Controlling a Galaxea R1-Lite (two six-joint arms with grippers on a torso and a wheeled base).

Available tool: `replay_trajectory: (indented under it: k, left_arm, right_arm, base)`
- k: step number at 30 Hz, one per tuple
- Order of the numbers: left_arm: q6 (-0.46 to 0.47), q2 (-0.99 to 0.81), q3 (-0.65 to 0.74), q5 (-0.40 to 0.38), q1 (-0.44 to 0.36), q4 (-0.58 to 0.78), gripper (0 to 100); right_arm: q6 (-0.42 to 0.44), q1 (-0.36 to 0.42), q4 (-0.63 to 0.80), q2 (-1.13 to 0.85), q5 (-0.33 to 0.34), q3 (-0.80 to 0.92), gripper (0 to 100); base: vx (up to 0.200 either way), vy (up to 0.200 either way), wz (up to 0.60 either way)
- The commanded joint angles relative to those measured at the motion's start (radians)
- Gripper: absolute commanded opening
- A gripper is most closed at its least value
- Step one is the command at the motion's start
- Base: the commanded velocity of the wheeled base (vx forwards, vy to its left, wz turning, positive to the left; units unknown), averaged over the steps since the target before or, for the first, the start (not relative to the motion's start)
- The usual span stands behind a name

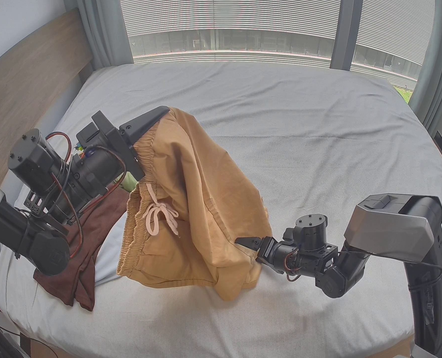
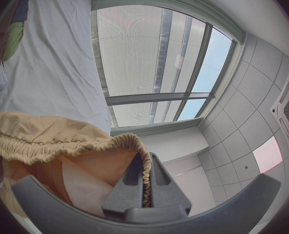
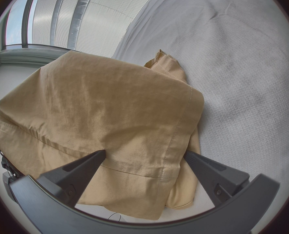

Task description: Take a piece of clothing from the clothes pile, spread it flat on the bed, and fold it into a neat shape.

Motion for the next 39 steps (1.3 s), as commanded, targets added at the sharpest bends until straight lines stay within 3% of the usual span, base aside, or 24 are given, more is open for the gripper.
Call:
replay_trajectory:
  k: [1, 12, 13, 32, 37, 39]
  left_arm:
    - [0.000, 0.002, 0.000, 0.000, -0.001, 0.000, 0]
    - [0.000, 0.003, 0.000, 0.000, 0.001, 0.000, 0]
    - [0.000, 0.006, 0.000, 0.000, 0.001, 0.000, 0]
    - [0.000, 0.025, 0.003, 0.000, 0.016, 0.000, 0]
    - [0.001, 0.049, 0.005, 0.000, 0.022, 0.000, 0]
    - [0.001, 0.068, 0.005, -0.002, 0.039, 0.000, 0]
  right_arm:
    - [0.000, 0.006, 0.001, 0.004, 0.003, -0.005, 100]
    - [0.034, 0.021, -0.016, 0.005, 0.001, 0.005, 100]
    - [0.034, 0.021, -0.019, 0.004, 0.001, 0.013, 0]
    - [0.023, -0.020, -0.183, -0.054, 0.000, 0.191, 0]
    - [-0.023, -0.077, -0.158, -0.151, 0.001, 0.258, 0]
    - [-0.083, -0.115, -0.106, -0.197, 0.001, 0.288, 0]
  base:
    - [0.000, 0.000, 0.00]
    - [0.000, 0.000, 0.00]
    - [0.000, 0.000, 0.00]
    - [0.000, 0.000, 0.00]
    - [0.000, 0.000, 0.00]
    - [0.000, 0.000, 0.00]
